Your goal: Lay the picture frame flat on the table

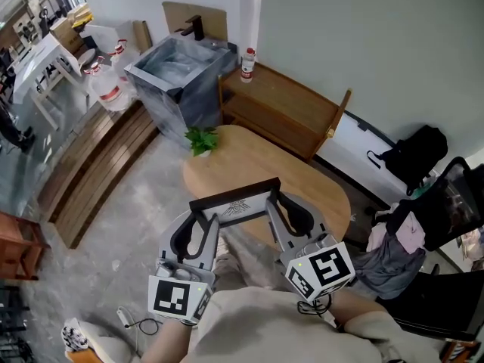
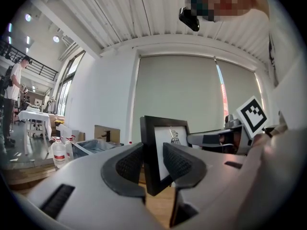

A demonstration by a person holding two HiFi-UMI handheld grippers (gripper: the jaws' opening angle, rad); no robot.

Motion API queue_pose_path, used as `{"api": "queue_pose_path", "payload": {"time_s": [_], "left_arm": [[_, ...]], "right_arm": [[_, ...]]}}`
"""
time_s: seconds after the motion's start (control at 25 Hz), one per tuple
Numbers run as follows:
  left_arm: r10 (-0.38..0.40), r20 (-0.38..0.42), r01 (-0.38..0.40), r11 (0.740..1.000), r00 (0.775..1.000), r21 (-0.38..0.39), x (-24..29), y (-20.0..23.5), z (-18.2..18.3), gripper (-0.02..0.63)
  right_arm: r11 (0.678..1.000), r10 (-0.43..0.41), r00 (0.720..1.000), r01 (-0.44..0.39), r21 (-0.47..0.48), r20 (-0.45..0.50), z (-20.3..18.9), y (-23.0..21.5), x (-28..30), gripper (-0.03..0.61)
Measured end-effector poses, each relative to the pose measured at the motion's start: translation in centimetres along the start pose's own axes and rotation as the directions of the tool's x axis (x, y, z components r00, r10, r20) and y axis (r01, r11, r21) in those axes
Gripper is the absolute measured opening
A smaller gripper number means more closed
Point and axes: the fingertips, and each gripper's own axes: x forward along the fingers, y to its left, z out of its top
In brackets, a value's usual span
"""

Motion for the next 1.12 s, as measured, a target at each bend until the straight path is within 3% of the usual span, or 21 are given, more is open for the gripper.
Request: {"api": "queue_pose_path", "payload": {"time_s": [0.4, 0.64, 0.88, 1.12], "left_arm": [[-0.068, -0.023, 0.068, 0.998, 0.997, -0.003, 6.6, 11.5, 2.4, 0.126], [-0.115, -0.026, 0.116, 0.993, 0.993, 0.011, 10.1, 16.3, 3.5, 0.126], [-0.12, -0.046, 0.12, 0.993, 0.992, 0.001, 12.4, 18.6, 3.8, 0.126], [-0.123, -0.039, 0.123, 0.992, 0.992, -0.001, 15.1, 18.0, 4.8, 0.126]], "right_arm": [[0.998, -0.062, 0.998, 0.062, -0.005, -0.007, 3.0, 0.1, 12.3, 0.054], [0.994, -0.106, 0.994, 0.106, 0.004, -0.01, 4.1, -0.3, 17.4, 0.054], [0.993, -0.118, 0.993, 0.118, 0.004, -0.019, 5.0, -1.0, 20.1, 0.055], [0.993, -0.12, 0.993, 0.121, 0.018, -0.018, 5.7, -3.6, 20.9, 0.055]]}}
